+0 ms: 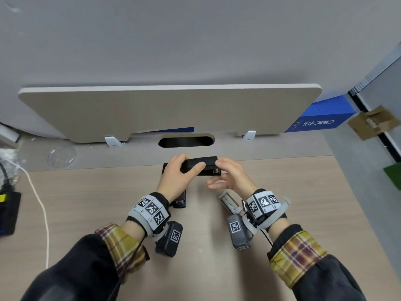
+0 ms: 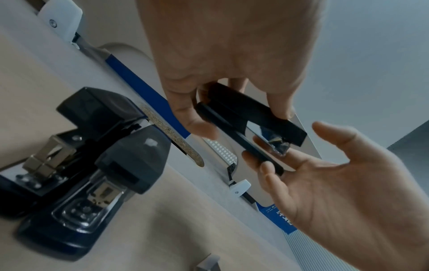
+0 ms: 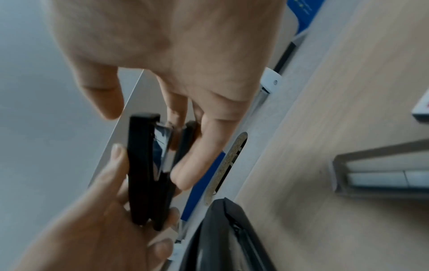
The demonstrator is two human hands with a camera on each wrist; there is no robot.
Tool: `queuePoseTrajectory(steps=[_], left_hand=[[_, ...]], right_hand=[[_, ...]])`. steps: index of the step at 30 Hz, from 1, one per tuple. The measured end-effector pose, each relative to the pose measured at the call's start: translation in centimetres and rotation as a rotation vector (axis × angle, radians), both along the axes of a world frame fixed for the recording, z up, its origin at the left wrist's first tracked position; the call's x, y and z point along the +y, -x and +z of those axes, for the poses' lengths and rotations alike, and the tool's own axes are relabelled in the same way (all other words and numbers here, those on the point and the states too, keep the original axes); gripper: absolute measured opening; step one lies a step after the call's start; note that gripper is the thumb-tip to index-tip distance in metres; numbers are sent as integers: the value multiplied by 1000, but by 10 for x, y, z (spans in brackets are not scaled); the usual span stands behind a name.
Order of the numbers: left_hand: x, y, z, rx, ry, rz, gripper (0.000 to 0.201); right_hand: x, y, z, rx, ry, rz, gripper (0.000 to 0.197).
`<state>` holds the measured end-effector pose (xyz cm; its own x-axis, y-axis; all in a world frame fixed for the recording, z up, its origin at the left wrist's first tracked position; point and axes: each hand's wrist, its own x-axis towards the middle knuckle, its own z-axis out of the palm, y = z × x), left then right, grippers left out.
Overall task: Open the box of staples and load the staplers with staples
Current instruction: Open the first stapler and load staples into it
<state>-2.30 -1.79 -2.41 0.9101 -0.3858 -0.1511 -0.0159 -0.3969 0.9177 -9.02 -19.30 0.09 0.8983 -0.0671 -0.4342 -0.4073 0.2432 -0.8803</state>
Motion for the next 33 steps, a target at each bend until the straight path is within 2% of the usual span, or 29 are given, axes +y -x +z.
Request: queuePoseTrajectory(steps=[1,5,9,15,18,21,24,28,32,33], left_hand=[[0,-1,0,-3,1,-12,38],[-4,0,0,17,-5,-39,40],[-9,-1,1,81,44,2,36],[-15,-6,10,183,150,102,20],[-16,-10,8,231,181,131,19],[-17,-13,7,266,184,101,14],[-18,-15,7,242,171,60,21],[-16,-22,5,255,149,101,28],[1,-32,-4,203,34,211,7],[7,-35,-5,191,16,235,7]], right_hand=[[-1,-1,1,27,-27,-22,43],[-1,-3,2,23,133,-83,36],[-3,-3,3,52,122,-100,34],[-7,0,6,162,130,31,45],[-8,0,11,106,289,114,37],[-10,-4,12,58,552,255,28],[-12,-9,12,114,779,341,41],[-5,-16,7,149,768,250,27],[9,-20,-13,224,806,96,34],[15,-21,-19,240,835,78,37]])
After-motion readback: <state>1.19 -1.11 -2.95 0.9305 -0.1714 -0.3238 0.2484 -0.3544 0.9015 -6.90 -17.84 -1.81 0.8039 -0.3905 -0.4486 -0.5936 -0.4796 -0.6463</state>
